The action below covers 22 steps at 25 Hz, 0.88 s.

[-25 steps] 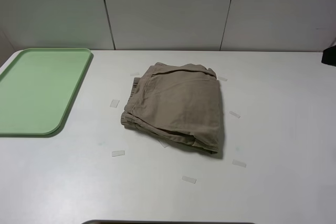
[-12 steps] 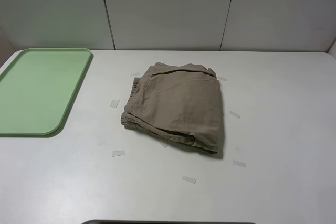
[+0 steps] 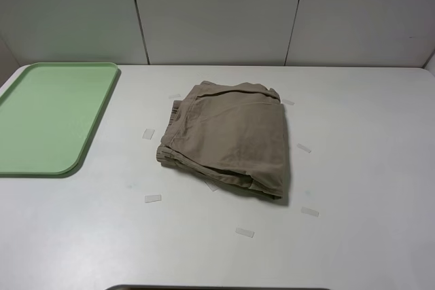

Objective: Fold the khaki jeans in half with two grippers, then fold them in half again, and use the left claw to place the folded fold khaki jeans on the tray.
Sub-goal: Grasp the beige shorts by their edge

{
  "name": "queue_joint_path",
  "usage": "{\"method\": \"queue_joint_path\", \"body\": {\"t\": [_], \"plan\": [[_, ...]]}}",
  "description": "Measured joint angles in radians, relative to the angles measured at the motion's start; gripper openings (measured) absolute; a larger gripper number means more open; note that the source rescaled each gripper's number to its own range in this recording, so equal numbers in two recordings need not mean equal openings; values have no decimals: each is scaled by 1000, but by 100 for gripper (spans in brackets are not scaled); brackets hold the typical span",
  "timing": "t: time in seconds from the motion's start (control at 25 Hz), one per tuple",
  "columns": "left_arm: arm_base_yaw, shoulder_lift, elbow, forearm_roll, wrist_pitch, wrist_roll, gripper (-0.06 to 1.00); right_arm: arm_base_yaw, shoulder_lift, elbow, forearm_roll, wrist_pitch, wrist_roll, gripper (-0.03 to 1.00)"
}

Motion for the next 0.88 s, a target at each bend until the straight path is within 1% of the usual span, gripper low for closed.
{"method": "queue_joint_path", "body": {"t": [0.16,0.48,0.6,0.88], "plan": [[0,0,0,0,0,0,100,0,-69,0,-27,69,0,100],[0,0,0,0,0,0,100,0,-167,12,-51,162,26,100],[0,0,0,0,0,0,100,0,-169,31,-51,177,27,100],[0,0,0,0,0,0,100,0,-169,46,-51,163,45,100]]}}
